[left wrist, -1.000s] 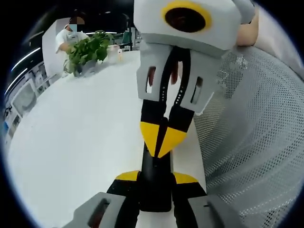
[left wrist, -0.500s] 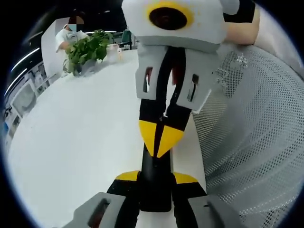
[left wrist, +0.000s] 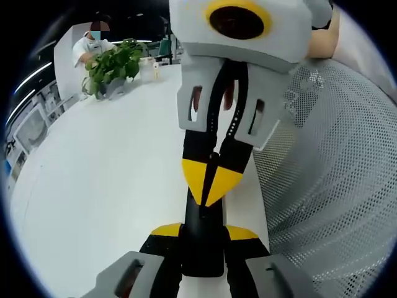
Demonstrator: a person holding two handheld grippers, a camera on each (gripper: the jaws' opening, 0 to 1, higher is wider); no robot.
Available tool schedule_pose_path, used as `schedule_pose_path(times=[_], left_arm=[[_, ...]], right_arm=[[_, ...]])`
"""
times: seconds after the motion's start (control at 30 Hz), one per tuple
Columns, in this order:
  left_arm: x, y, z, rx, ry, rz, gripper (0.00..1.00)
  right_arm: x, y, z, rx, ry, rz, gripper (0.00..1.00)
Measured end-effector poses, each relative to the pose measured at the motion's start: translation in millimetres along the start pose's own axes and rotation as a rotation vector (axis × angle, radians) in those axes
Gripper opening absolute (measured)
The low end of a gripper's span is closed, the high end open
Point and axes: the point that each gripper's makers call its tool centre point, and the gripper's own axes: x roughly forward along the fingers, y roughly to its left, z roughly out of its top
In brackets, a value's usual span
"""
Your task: Press the specified remote control buttons in sequence, fully releasing each button before pressing the next.
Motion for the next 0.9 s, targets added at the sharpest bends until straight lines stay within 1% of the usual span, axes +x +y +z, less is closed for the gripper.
schedule_pose_path(times=[0.2, 0.37, 0.6, 0.77, 0.9], left_arm=[[0.3, 0.3, -0.2, -0.002, -0.002, -0.001, 0.26], [0.2, 0.1, 0.0, -0.002, -0.003, -0.003, 0.26], [0.4, 0.4, -0.4, -0.002, -0.004, -0.004, 0.26], [0.1, 0.0, 0.0, -0.002, -0.003, -0.004, 0.26], [-0.2, 0.2, 0.2, -0.001, -0.003, -0.004, 0.26]], right_arm=[[-0.3, 0.4, 0.3, -0.027, 0.012, -0.005, 0.0], [0.8, -0.2, 1.8, -0.01, 0.006, -0.007, 0.0], [2.8, 1.0, 5.1, -0.027, 0.005, -0.011, 0.0], [3.4, 0.6, 5.1, -0.006, -0.004, -0.007, 0.0], [3.4, 1.0, 5.4, -0.012, -0.005, -0.008, 0.0]])
